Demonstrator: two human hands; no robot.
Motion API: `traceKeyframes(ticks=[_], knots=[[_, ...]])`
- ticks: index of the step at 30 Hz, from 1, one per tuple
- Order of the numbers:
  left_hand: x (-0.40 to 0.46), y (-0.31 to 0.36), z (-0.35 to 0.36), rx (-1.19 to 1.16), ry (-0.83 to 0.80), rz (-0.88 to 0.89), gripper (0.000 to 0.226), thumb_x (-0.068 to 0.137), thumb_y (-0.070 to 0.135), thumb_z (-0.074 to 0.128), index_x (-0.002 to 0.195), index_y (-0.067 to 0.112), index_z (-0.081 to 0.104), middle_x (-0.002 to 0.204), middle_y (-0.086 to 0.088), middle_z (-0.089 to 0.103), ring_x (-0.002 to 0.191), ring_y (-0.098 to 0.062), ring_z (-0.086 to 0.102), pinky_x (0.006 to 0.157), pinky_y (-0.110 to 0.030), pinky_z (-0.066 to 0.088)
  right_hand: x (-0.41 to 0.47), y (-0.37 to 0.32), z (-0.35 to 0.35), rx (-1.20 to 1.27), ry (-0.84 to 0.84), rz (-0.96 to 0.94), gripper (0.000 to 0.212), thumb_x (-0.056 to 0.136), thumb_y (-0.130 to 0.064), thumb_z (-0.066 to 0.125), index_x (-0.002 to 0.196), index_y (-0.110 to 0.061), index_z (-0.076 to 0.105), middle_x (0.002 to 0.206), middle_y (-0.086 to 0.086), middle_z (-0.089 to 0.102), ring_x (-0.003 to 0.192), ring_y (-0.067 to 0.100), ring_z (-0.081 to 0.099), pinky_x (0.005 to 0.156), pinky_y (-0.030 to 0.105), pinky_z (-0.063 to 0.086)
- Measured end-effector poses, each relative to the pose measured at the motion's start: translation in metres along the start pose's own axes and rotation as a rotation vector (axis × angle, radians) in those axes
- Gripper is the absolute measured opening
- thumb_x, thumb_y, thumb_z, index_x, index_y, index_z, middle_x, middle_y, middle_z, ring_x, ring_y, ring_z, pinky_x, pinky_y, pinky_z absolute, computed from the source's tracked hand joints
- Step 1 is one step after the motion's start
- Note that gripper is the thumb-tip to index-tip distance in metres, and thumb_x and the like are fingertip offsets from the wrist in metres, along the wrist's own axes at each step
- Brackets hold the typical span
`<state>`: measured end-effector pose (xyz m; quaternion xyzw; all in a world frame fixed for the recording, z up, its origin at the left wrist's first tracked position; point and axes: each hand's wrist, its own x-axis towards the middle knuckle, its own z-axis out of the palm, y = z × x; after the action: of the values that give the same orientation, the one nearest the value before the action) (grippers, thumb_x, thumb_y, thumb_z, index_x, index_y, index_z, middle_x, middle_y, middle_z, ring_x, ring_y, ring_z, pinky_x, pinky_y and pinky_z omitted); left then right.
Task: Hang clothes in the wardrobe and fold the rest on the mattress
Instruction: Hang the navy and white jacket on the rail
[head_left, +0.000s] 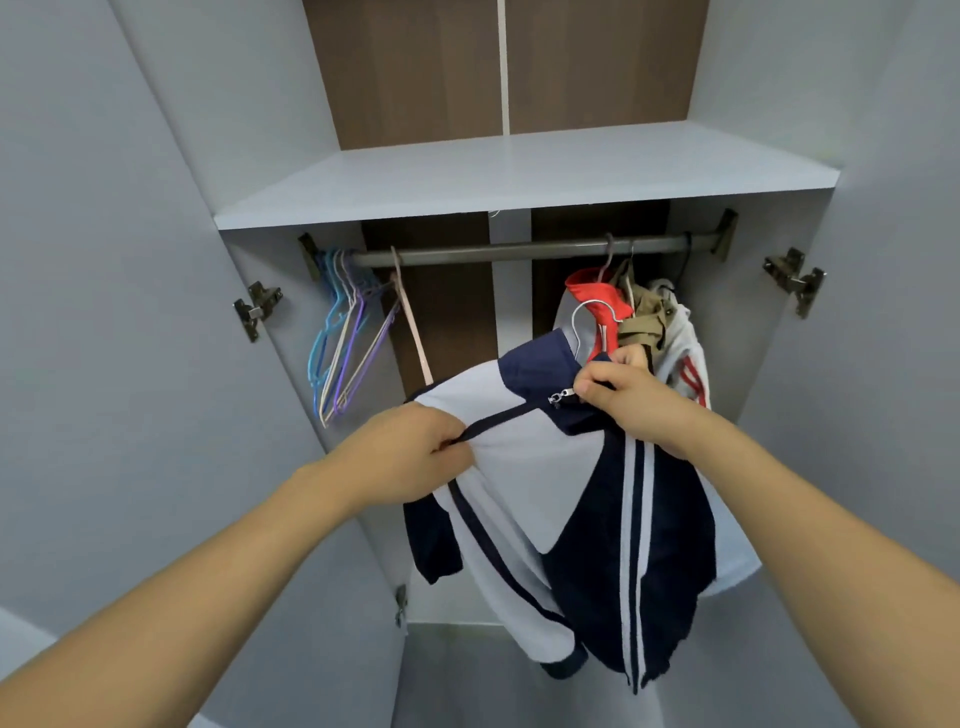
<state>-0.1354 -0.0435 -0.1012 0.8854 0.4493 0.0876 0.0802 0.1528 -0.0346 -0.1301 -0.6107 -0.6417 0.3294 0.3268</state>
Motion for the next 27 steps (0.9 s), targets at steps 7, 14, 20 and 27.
traceKeyframes(ticks=[7, 14, 20, 27], knots=[[0.014, 0.024, 0.006, -0.611, 0.238, -0.174, 0.041, 0.097, 0.023, 0.052, 0.056, 0.025, 0.051, 0.049, 0.01, 0.041, 0.044, -0.004, 0.035, 0.042, -0.014, 0.03, -0.013, -0.025, 0.015, -0.178, -0.185, 0.005, 0.027, 0.101, -0.03, 0.043, 0.094, -0.011, 0.061, 0.088, 0.003, 0.061, 0.08, 0.015, 0.052, 0.077, 0.031, 0.043], [0.012, 0.031, -0.004, -0.593, 0.251, -0.204, 0.028, 0.098, 0.019, 0.05, 0.077, 0.012, 0.066, 0.07, -0.012, 0.057, 0.059, -0.012, 0.051, 0.057, -0.024, 0.043, -0.019, -0.031, 0.028, -0.529, -0.133, -0.179, 0.029, 0.097, -0.034, 0.046, 0.068, -0.029, 0.047, 0.081, -0.006, 0.049, 0.073, 0.014, 0.051, 0.059, 0.026, 0.036], [0.002, 0.025, -0.008, -0.55, 0.241, -0.13, 0.028, 0.094, 0.014, 0.052, 0.069, 0.005, 0.06, 0.065, -0.014, 0.053, 0.054, -0.009, 0.046, 0.052, -0.021, 0.039, -0.018, -0.039, 0.037, -0.54, 0.08, -0.314, 0.034, 0.092, -0.02, 0.055, 0.063, -0.025, 0.038, 0.085, 0.0, 0.04, 0.069, 0.025, 0.049, 0.059, 0.037, 0.041], [-0.017, -0.013, -0.009, -0.532, 0.196, -0.15, 0.035, 0.089, 0.014, 0.056, 0.057, 0.01, 0.043, 0.048, 0.01, 0.033, 0.042, -0.005, 0.032, 0.041, -0.016, 0.028, -0.01, -0.042, 0.02, 0.041, 0.108, -0.088, 0.041, 0.091, -0.005, 0.052, 0.052, -0.014, 0.044, 0.056, 0.003, 0.041, 0.052, 0.011, 0.038, 0.058, 0.032, 0.034]])
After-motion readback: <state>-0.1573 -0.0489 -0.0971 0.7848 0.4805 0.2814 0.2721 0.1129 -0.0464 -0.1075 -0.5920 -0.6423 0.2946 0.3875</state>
